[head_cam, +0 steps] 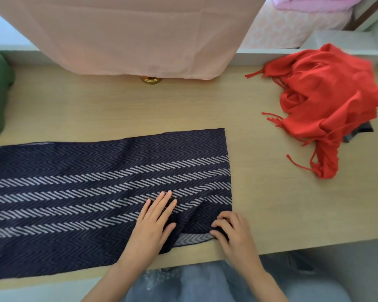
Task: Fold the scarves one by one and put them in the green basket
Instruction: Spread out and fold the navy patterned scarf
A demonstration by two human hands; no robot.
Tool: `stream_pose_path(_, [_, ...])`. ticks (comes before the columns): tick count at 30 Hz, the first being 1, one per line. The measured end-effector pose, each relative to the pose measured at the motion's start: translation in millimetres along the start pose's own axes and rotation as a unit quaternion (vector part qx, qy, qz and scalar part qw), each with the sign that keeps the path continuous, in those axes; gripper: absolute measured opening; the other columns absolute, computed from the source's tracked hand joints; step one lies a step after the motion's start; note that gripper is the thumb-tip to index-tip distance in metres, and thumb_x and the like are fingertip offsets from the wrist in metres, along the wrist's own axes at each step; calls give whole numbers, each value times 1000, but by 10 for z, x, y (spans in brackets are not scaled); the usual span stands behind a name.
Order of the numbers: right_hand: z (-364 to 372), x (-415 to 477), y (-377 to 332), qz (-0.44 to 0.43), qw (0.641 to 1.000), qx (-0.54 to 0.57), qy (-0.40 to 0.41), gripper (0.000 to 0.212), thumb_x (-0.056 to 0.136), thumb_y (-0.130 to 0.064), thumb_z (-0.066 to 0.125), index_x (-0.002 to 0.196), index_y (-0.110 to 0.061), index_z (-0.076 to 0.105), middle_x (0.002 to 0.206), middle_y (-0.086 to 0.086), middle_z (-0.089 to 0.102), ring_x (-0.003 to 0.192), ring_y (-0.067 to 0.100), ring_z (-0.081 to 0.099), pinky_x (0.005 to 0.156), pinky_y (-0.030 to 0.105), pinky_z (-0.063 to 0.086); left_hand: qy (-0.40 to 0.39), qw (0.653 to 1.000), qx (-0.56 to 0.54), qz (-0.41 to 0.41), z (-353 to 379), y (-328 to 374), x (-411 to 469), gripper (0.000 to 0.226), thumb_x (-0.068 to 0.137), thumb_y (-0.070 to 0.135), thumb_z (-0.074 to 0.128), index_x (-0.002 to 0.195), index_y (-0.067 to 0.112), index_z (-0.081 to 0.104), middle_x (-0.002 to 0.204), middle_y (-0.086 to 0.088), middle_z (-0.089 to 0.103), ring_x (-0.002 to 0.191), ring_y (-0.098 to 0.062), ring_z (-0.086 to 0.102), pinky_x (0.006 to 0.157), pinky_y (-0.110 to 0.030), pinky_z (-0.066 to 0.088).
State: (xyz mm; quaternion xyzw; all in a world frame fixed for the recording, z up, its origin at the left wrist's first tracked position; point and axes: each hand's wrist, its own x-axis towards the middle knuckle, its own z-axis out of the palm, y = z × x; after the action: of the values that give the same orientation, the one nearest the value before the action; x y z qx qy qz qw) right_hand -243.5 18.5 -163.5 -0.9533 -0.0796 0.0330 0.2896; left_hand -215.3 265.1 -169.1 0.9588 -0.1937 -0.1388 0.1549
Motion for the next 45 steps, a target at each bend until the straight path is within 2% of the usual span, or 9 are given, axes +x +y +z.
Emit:
stream_pose_path(7, [-305,-23,218,31,997,3,71,19,90,-30,51,85,-20,67,95,-16,59,89,10,48,83,21,32,17,1000,9,-12,-49,86,42,54,99,42,27,142,15,45,152,-4,37,143,-16,25,114,-40,18])
stream_pose_path(11, [-416,-193,350,12,999,-30,-2,22,89,-37,50,82,-24,65,109,-9,57,101,11,42,86,21,30,8,999,-4,-42,-17,73,-38,59,103,45,15,142,14,45,153,-3,35,143,-15,24,116,-38,16])
stream_pose_path(15, [-418,-276,256,144,985,95,-27,15,91,-46,54,89,-34,63,115,-22,48,113,1,41,96,8,27,22,999,-15,-21,8,81,-109,55,103,42,17,141,15,46,155,-4,32,144,-15,23,116,-38,15])
stream_pose_path(17, [-427,-195,163,235,954,184,29,8,89,-35,61,97,-31,59,108,-15,54,106,2,50,94,17,38,44,999,-27,-14,-13,83,-120,50,101,37,25,141,15,47,155,-4,32,144,-16,23,116,-39,18])
stream_pose_path(21, [-343,172,15,350,899,252,80,27,88,-35,64,111,-23,57,102,-7,62,94,6,58,82,25,46,100,992,-19,-76,-111,-39,-113,51,99,33,28,142,12,44,154,-10,32,144,-24,25,116,-44,18])
stream_pose_path(27, [-213,687,-75,389,887,241,55,11,87,-23,67,88,-12,66,79,1,63,74,17,59,59,25,42,130,959,16,-251,-166,-480,-203,62,96,43,24,149,11,32,158,-17,20,147,-34,10,116,-55,12])
stream_pose_path(31, [-313,600,46,412,864,268,114,16,81,-15,75,80,-12,59,81,6,65,75,20,61,61,27,43,133,937,1,-322,-148,-725,-278,69,96,52,20,153,13,20,160,-16,10,147,-35,4,115,-60,10])
stream_pose_path(39, [-372,506,108,418,868,249,100,31,83,-20,73,107,-12,56,93,4,64,88,21,61,73,30,44,134,939,-1,-315,-74,-892,-363,70,97,54,16,153,11,19,160,-10,16,148,-27,10,117,-52,9])
stream_pose_path(45, [-356,747,90,429,860,261,92,29,87,-31,68,104,-9,62,96,2,65,90,19,60,83,36,47,158,943,-21,-291,-194,-1267,-456,65,99,48,15,153,13,17,161,-2,13,149,-14,4,120,-42,8])
